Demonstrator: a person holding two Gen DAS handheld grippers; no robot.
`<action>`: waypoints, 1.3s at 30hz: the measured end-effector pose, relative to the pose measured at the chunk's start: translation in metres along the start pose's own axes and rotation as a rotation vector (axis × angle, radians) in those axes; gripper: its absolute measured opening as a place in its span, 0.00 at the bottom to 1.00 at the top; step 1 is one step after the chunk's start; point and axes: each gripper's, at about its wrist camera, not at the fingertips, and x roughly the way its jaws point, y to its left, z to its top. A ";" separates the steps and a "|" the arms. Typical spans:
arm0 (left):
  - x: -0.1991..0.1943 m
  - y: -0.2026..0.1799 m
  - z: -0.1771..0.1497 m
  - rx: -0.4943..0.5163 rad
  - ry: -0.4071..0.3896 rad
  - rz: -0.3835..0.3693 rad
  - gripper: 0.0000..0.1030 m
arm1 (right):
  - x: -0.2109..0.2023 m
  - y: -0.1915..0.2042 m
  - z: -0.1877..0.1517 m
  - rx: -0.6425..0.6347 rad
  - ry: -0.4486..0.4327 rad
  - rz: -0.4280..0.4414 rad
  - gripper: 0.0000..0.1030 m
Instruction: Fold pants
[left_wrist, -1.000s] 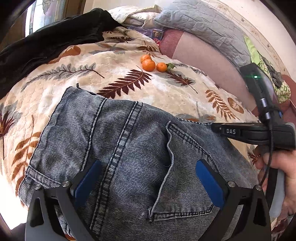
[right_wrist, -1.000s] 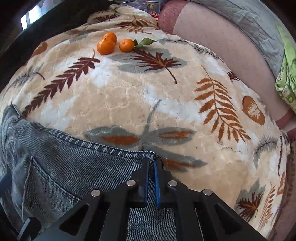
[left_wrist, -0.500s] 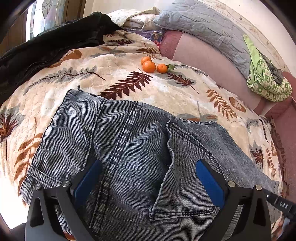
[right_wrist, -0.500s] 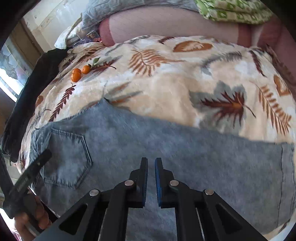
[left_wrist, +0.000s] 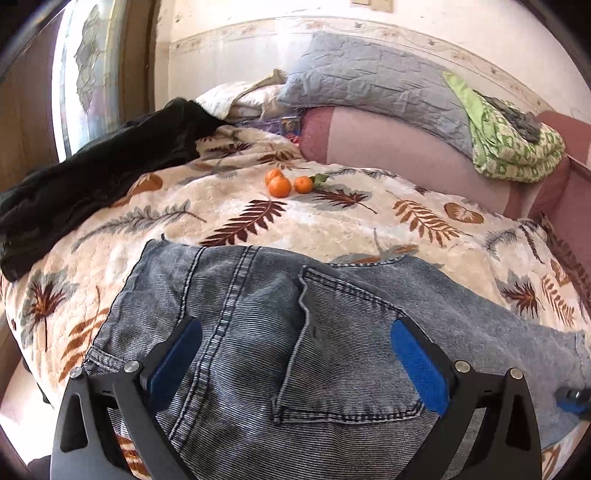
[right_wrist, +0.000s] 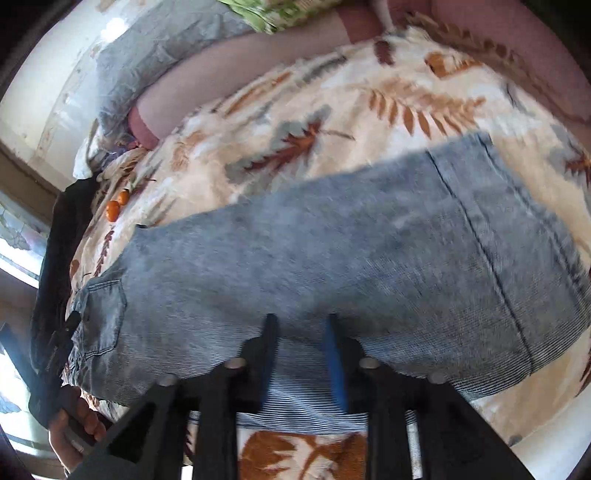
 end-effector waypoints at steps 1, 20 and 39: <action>0.001 -0.007 -0.002 0.038 0.005 -0.010 0.99 | -0.005 -0.001 0.001 -0.002 -0.024 0.035 0.44; -0.008 -0.110 -0.012 0.349 -0.013 -0.174 0.99 | -0.041 -0.028 -0.002 0.053 -0.179 0.137 0.68; 0.021 -0.102 -0.036 0.306 0.241 -0.303 0.99 | -0.011 -0.009 -0.001 0.091 -0.159 -0.021 0.78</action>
